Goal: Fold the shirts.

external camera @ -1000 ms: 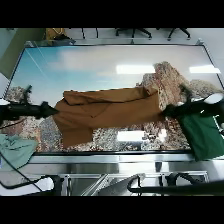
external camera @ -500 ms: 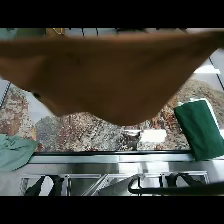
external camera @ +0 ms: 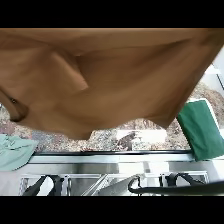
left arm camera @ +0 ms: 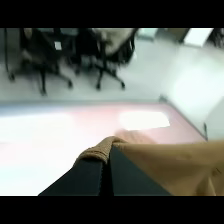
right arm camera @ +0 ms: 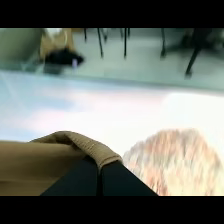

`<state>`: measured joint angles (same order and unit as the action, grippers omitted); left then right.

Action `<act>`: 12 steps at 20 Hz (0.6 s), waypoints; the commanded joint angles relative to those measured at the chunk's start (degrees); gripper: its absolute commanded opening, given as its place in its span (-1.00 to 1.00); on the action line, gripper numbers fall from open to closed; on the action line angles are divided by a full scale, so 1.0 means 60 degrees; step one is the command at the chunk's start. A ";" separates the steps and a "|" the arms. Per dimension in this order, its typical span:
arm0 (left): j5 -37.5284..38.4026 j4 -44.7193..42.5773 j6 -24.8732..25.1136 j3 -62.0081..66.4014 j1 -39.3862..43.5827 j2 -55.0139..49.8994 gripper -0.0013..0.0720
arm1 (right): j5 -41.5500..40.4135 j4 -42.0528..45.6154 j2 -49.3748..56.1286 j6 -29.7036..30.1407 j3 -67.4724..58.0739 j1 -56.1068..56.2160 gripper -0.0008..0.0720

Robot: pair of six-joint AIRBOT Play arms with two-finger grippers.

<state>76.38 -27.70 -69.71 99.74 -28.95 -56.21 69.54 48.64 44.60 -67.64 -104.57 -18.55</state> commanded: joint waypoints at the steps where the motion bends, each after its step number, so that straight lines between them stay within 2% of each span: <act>1: 0.0044 -0.2754 -0.0229 -0.0951 0.2404 -0.1759 -0.93 | 0.0288 -0.0011 0.1632 0.0146 0.1519 0.0015 -0.94; 3: -0.1104 -0.3836 -0.0233 -0.1650 0.3315 -0.3166 -0.93 | -0.0339 -0.0299 0.2947 0.0750 0.2481 0.0015 -0.94; 5: -0.2896 -0.3938 -0.0535 -0.1978 0.3687 -0.4586 -0.93 | -0.0962 -0.0776 0.4528 0.1322 0.2721 0.0033 -0.94; 7: -0.3916 -0.3934 -0.0874 -0.1872 0.3727 -0.5796 -0.93 | -0.1260 -0.1989 0.5938 0.1963 0.2721 0.0029 -0.94; 10: -0.3858 -0.3949 -0.0900 -0.1078 0.3690 -0.7038 -0.93 | -0.1526 -0.3348 0.7278 0.2663 0.2710 0.0033 -0.94; 12: -0.3548 -0.3971 -0.0892 -0.0477 0.3690 -0.7650 -0.93 | -0.1545 -0.3541 0.7672 0.2830 0.2714 0.0029 -0.94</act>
<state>56.05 -50.30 -74.48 93.25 -7.31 -95.66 61.45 33.04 84.88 -54.26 -88.71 -18.39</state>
